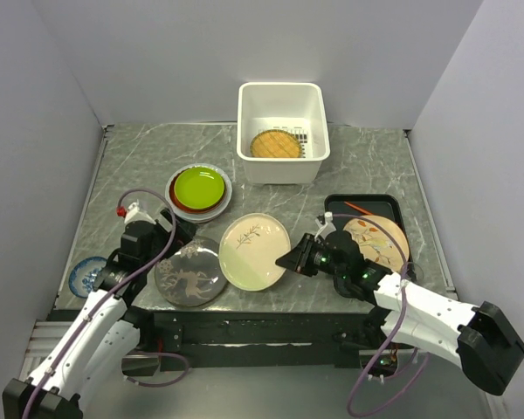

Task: Place the plates into the plastic bin on the countertop
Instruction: Place the plate in the plastic bin.

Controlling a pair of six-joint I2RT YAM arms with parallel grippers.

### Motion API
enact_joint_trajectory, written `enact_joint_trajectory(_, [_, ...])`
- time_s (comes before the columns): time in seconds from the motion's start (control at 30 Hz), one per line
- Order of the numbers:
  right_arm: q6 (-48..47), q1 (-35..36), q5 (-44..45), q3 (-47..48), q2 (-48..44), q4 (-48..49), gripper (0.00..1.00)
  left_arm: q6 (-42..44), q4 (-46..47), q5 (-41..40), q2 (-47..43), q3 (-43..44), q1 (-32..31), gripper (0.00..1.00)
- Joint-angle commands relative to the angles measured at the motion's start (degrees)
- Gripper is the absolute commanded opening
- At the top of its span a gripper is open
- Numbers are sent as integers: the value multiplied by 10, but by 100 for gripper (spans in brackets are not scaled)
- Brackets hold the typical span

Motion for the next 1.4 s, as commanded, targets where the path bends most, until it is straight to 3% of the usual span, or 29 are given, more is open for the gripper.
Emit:
enact_joint_trajectory(0.0, [-10,-12,-10,34,-17,60,0,9,-22,-27,-25,28,-2,99])
enact_joint_trajectory(0.73, [-100,-127,-150,213,63,-15,0,6,-34,-25,-2,19,-2,99])
enact_joint_trajectory(1.37, [-73,-192,-231,351,227,69,0,16,-12,-14,52,20,-2,99])
